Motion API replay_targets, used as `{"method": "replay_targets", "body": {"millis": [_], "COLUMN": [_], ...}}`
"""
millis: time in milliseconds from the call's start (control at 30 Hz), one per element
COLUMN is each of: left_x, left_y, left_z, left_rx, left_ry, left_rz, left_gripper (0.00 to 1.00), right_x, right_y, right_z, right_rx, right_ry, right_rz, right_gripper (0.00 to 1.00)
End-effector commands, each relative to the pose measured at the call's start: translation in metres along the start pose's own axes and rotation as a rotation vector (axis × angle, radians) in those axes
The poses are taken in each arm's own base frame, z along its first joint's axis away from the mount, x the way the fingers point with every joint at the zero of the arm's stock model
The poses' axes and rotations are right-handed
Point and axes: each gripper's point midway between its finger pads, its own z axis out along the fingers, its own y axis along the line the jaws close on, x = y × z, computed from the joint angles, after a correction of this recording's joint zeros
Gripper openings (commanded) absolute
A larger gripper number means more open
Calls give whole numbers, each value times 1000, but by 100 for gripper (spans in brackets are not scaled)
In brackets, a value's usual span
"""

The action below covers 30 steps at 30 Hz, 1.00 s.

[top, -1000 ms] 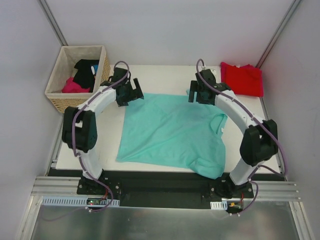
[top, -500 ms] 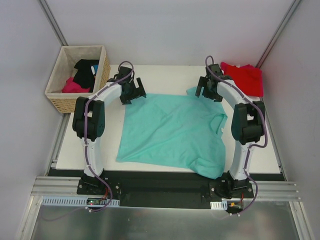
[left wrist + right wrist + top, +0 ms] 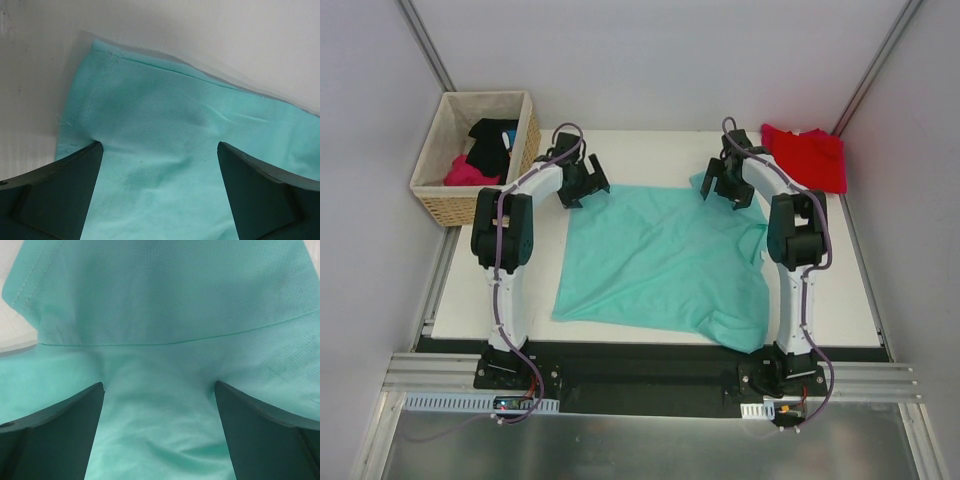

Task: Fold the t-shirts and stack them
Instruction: Flatten out the tshirt

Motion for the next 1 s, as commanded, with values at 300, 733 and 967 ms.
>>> {"method": "replay_targets", "body": {"millis": [300, 733, 967], "left_x": [-80, -171, -105], "left_y": [15, -57, -106], "left_z": [13, -62, -168], "left_rx": [14, 282, 403], "left_ry": [-84, -265, -236], "left_rz": [-88, 9, 77], "left_gripper": [99, 99, 99], "right_x": [-51, -128, -70], "right_y": [45, 59, 62], "right_z": [25, -51, -179], "right_rx": [-194, -375, -399], "right_ry": [9, -303, -358], "right_rz": [62, 21, -69], "right_gripper": [96, 97, 97]}}
